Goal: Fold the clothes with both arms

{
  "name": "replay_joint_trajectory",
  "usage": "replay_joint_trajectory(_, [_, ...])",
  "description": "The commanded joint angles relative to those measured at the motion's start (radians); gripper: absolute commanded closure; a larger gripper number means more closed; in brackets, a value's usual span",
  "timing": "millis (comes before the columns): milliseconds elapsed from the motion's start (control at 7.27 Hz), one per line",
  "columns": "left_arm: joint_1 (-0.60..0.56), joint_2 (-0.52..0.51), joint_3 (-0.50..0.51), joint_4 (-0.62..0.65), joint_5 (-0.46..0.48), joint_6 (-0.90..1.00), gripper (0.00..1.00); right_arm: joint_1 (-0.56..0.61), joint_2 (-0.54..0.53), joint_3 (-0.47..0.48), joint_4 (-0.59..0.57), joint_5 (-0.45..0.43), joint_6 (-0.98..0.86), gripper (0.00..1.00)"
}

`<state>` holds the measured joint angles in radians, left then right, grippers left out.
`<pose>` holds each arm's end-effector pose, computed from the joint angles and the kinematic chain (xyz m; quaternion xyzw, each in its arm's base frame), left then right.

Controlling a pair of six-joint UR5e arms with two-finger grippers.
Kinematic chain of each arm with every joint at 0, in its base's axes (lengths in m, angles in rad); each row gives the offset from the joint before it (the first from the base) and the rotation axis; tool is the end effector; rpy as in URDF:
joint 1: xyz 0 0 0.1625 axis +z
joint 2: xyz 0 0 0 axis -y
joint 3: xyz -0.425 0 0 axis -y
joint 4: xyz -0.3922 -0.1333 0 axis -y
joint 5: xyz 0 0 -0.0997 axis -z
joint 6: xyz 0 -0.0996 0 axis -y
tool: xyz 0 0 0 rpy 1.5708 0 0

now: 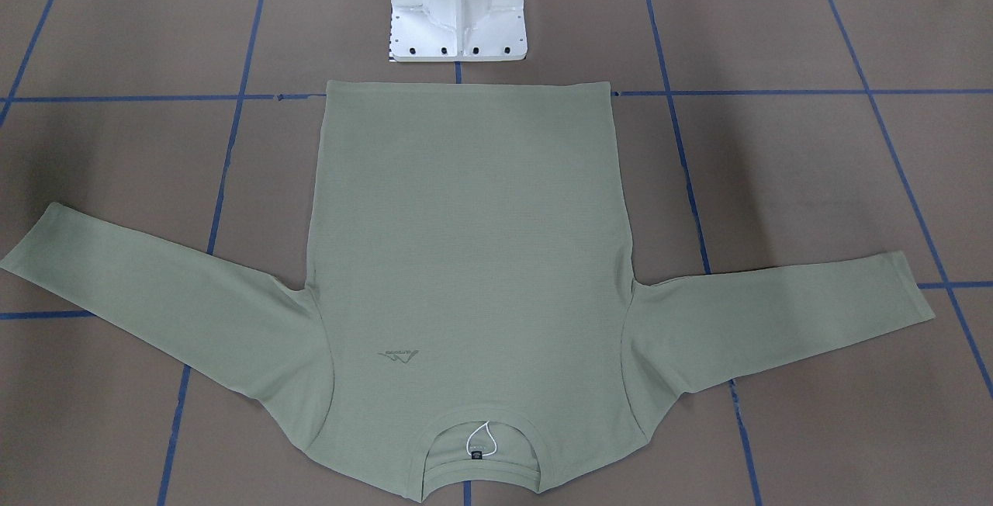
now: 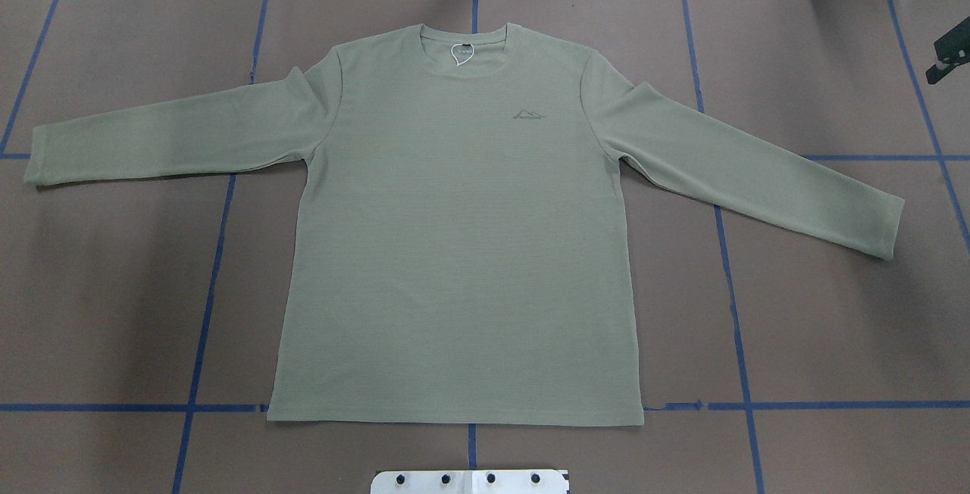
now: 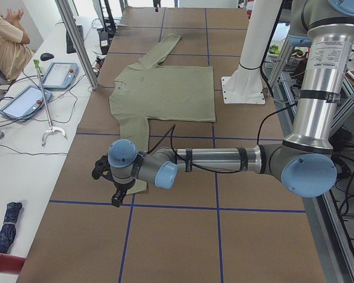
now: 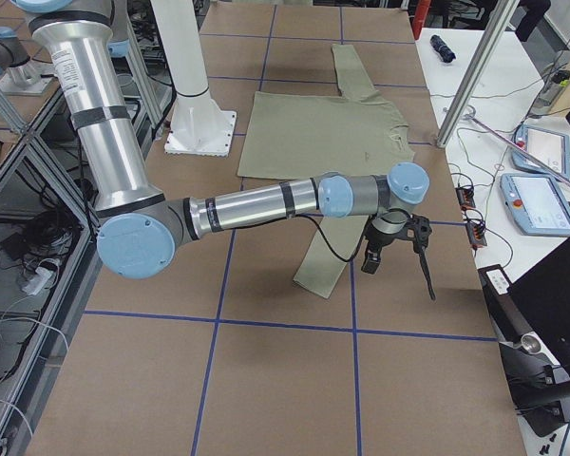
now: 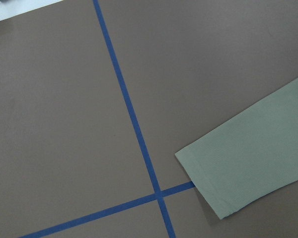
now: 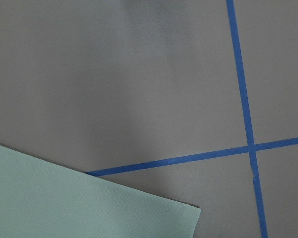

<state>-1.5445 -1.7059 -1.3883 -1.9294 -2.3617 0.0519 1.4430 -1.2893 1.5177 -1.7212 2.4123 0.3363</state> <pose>-0.0476 -0.5668 0.6384 0.1479 0.3787 0.0953 0.9086 -0.0185 -0.6072 0.5404 -0.0592 -0.4054 0.0791 0.9088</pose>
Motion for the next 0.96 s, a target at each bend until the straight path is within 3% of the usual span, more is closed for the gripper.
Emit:
replay_joint_trajectory(0, [0.000,-0.024,-0.005,-0.002,0.002,0.000,0.00,0.008,-0.001,0.008,0.005,0.013,0.009,0.00])
replay_joint_trajectory(413, [-0.002,-0.006,-0.021,0.000,0.004,-0.009,0.00,-0.031,-0.030,0.044,0.009,0.004,0.010,0.00])
replay_joint_trajectory(825, [0.000,-0.006,-0.023,-0.002,0.002,-0.009,0.00,-0.200,-0.065,0.032,0.208,-0.001,0.054,0.00])
